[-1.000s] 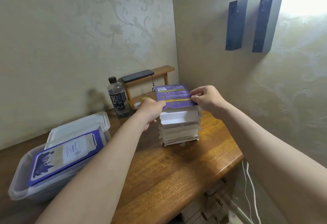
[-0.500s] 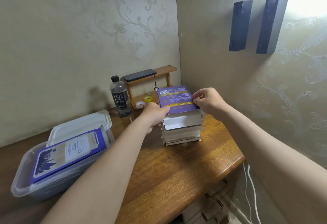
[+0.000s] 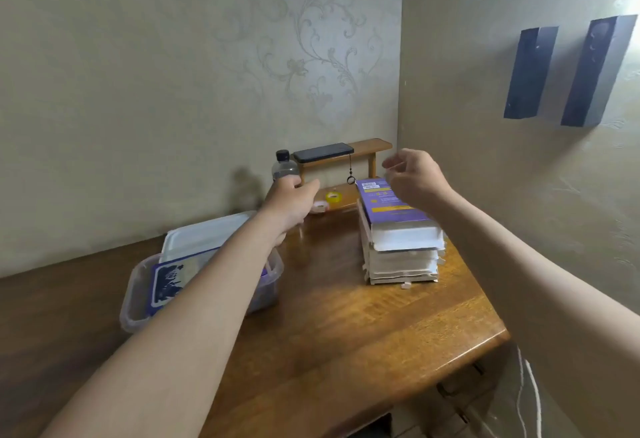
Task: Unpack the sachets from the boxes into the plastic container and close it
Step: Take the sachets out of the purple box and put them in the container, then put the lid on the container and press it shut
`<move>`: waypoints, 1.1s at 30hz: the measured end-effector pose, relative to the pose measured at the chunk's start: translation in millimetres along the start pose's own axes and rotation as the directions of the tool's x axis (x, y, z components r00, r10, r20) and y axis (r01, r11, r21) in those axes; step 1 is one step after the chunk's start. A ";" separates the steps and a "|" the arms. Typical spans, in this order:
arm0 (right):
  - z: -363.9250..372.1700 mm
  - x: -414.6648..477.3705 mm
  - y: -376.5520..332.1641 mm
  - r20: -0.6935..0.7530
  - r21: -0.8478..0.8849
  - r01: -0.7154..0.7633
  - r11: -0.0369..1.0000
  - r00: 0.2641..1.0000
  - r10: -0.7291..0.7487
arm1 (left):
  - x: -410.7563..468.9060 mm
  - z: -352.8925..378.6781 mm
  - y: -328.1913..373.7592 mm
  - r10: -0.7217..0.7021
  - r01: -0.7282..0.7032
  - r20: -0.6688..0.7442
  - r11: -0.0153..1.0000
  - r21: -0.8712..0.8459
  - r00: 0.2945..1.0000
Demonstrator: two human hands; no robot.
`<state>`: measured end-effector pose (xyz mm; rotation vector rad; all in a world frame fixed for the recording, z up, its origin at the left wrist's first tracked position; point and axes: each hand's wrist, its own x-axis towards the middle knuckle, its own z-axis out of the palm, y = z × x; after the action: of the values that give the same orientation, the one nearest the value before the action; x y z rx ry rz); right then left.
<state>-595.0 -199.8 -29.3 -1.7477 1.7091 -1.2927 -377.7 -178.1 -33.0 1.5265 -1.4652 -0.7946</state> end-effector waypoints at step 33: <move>298.9 78.3 -58.6 0.711 -0.029 -0.416 0.909 0.631 0.311 | 63.5 -220.4 -187.3 -0.484 0.417 -0.156 0.848 -0.327 0.861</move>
<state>-334.9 -358.3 -108.0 -1.4244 1.3568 -0.4335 -91.5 -217.8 -97.7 1.6963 -0.7775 -1.0118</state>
